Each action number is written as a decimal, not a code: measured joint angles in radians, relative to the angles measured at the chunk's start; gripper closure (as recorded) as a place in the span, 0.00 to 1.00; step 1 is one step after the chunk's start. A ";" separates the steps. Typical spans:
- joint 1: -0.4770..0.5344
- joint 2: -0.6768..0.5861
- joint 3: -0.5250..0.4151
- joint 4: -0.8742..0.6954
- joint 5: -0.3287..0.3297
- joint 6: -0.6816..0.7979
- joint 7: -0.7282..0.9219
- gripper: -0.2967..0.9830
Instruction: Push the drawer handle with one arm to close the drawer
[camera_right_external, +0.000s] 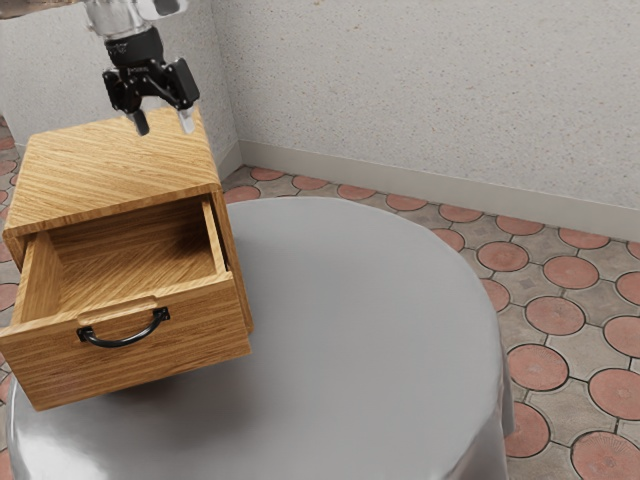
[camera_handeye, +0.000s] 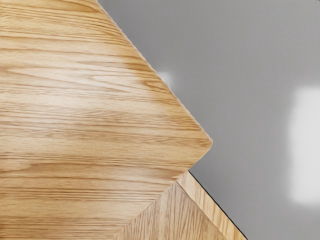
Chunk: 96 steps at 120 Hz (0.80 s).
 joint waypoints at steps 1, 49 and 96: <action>0.000 0.002 0.002 -0.002 0.000 0.002 -0.002 0.23; 0.348 -0.834 -0.448 -0.995 -0.138 0.172 -0.183 0.26; 0.483 -1.142 -0.706 -1.279 -0.434 0.162 -0.512 0.62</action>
